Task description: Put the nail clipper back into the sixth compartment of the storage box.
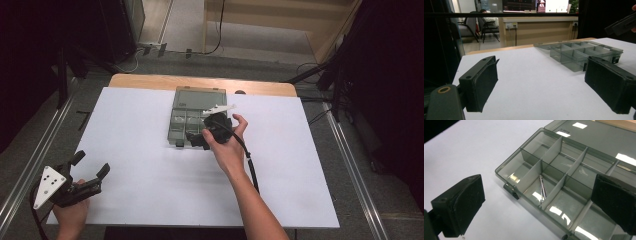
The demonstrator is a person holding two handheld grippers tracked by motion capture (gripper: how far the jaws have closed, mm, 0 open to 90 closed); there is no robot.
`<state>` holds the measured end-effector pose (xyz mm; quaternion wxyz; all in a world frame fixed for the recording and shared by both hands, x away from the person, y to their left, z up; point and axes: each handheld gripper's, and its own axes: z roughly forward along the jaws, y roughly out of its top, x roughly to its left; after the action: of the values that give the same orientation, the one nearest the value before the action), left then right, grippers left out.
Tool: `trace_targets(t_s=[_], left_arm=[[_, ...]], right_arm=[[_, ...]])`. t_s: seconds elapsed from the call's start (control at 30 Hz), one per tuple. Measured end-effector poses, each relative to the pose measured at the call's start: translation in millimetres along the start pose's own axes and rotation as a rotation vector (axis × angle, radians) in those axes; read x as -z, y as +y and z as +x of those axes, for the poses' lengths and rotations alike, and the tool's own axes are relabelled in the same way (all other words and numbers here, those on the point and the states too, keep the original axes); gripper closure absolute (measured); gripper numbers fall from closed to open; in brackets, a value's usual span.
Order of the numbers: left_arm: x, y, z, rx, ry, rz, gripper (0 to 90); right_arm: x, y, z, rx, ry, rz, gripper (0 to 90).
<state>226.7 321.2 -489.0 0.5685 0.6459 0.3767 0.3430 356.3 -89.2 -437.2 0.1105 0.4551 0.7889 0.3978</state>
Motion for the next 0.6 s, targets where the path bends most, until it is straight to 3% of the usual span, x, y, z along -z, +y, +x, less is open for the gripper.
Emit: trace_targets(t_s=[0.6], left_arm=[[-0.2, 0.0, -0.6, -0.004, 0.0, 0.002, 10.7]], right_arm=[[44.2, -39.5, -16.1, -0.007, -0.027, -0.141, 0.0]])
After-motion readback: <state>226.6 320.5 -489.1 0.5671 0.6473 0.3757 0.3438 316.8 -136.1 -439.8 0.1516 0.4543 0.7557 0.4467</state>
